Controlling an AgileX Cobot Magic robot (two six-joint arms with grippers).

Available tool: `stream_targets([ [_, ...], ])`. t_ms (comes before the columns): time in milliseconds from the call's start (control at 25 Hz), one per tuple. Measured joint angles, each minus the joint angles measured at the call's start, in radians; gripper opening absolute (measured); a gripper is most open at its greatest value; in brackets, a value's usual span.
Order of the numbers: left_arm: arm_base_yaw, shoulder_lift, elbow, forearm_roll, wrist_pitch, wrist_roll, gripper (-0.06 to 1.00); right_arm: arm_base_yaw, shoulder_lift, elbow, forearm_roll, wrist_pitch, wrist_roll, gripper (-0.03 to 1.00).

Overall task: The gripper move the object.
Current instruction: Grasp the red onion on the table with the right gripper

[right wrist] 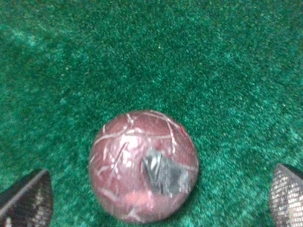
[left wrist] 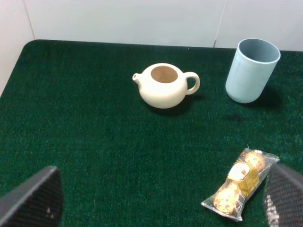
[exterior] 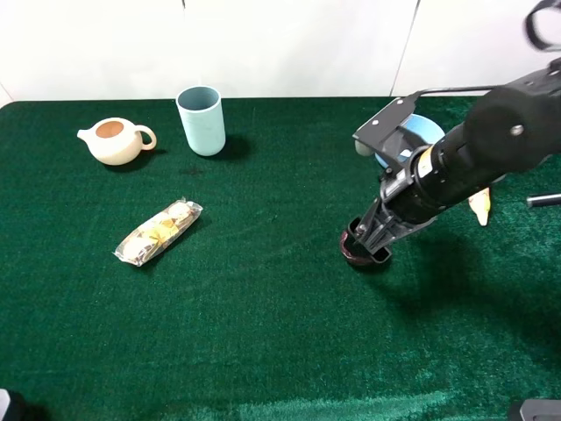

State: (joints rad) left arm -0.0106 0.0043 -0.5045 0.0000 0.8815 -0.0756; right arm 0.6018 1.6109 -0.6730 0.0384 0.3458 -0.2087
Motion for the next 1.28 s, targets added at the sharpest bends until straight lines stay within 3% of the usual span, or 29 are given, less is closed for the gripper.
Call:
stream_targets([
  [480, 0.000, 0.000, 0.000, 0.000, 0.000, 0.000, 0.84, 0.000, 0.118, -0.001, 0.002, -0.091, 0.000, 0.69],
  [1280, 0.000, 0.000, 0.000, 0.000, 0.000, 0.000, 0.84, 0.000, 0.179, -0.001, 0.020, -0.115, 0.000, 0.67],
])
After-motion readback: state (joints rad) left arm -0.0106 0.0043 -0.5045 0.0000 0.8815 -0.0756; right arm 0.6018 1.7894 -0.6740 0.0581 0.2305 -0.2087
